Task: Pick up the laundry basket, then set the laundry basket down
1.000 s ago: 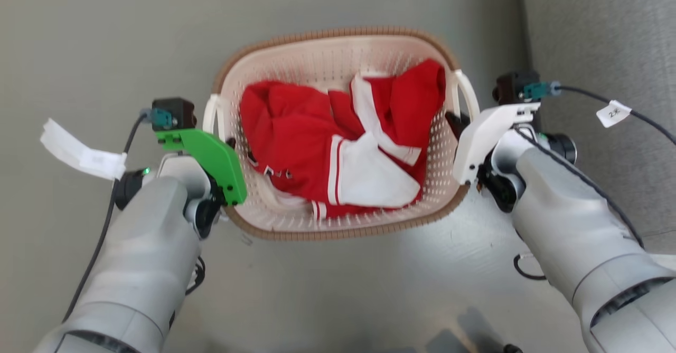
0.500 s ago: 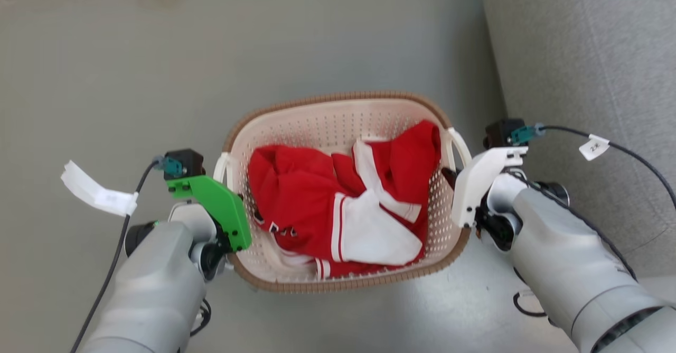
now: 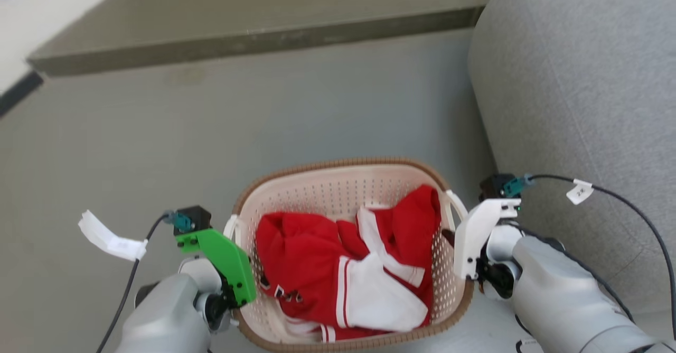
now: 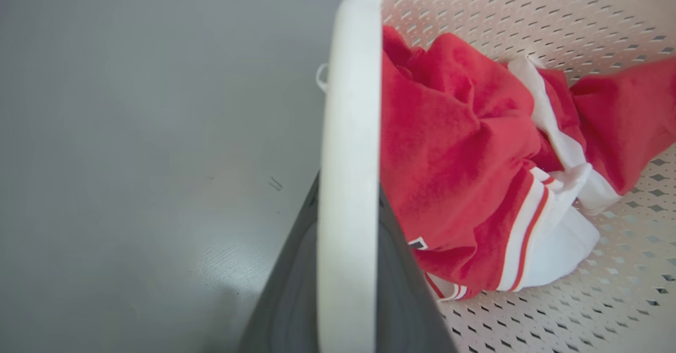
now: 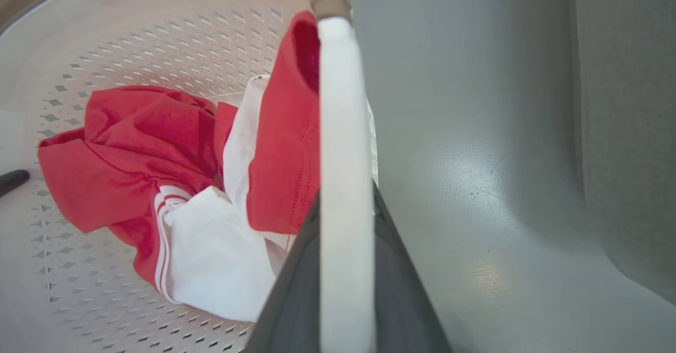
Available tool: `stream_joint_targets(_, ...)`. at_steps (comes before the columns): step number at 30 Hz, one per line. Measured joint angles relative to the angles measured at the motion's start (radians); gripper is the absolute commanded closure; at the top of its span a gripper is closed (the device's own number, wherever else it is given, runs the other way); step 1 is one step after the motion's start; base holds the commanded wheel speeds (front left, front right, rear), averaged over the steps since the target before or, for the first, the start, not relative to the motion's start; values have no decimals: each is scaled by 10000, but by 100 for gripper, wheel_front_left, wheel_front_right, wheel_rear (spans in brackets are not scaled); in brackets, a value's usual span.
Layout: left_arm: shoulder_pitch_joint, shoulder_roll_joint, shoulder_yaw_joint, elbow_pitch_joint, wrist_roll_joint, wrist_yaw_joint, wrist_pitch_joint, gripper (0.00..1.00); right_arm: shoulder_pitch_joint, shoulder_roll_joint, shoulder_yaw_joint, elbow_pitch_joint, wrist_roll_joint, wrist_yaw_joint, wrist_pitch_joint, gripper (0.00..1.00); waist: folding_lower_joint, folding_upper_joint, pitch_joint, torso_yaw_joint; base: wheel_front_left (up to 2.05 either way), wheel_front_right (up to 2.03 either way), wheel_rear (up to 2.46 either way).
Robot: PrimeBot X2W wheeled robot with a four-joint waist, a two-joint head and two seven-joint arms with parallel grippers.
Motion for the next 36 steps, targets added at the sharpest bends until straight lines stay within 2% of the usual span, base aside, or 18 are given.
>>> stream_joint_targets(11, 204, 44, -180, -58, -224, 35, 207, 100, 113, -15, 186, -8, 190, -6, 349, 100, 0, 0, -858, -97, 0, 0, 0)
stream_joint_targets(36, 208, 96, -637, -293, -621, 435, 297, 100, 116, -151, 506, -138, 562, -13, 445, 100, 0, 0, -851, -164, 0, 0, 0)
